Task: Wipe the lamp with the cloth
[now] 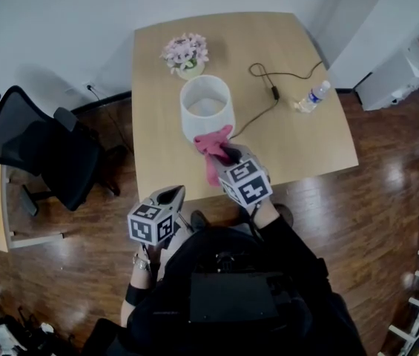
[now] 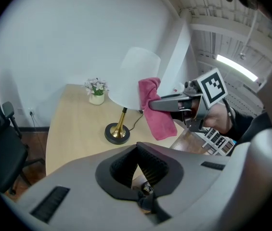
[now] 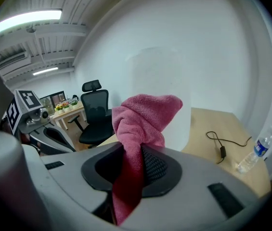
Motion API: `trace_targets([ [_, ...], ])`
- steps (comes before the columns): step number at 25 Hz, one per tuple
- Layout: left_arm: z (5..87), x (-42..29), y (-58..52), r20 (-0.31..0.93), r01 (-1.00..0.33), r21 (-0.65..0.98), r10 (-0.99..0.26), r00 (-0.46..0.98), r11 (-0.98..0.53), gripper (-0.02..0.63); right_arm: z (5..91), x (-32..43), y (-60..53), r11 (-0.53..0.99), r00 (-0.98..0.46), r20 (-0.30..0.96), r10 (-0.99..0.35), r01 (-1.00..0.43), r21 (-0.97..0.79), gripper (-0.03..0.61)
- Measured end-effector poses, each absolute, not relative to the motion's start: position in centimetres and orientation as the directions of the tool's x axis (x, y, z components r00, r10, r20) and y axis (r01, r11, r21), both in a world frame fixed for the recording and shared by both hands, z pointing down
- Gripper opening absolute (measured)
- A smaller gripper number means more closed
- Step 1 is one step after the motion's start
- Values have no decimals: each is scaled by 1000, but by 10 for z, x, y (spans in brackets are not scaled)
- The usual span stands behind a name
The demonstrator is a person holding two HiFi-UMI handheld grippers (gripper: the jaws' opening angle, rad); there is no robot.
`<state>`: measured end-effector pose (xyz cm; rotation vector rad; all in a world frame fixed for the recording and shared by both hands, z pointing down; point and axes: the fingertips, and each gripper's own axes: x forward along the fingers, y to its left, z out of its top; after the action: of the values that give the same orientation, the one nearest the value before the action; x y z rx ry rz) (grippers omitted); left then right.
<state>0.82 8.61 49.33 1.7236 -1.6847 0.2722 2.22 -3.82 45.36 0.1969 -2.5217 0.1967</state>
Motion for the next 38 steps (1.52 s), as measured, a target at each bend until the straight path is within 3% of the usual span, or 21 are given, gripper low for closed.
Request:
trace_targets([
  [11,497,5,88,595,-940,332,-791,141,82,-8,498,41,-19,978,-734,679,-31,-162,-131,98],
  [18,501,0,92,589,-938,339,-795,149,75,-8,406,41,-1,991,-852,521,-46,-102,-81,98],
  [25,499,-9,100,574,-938,341,-803,159,58,-8,328,9,-11,988,-912,384,-146,-151,18,98],
  [38,510,-39,146,589,-934,352,-789,174,56,-8,403,-25,-8,961,-843,501,-199,-268,-69,98],
])
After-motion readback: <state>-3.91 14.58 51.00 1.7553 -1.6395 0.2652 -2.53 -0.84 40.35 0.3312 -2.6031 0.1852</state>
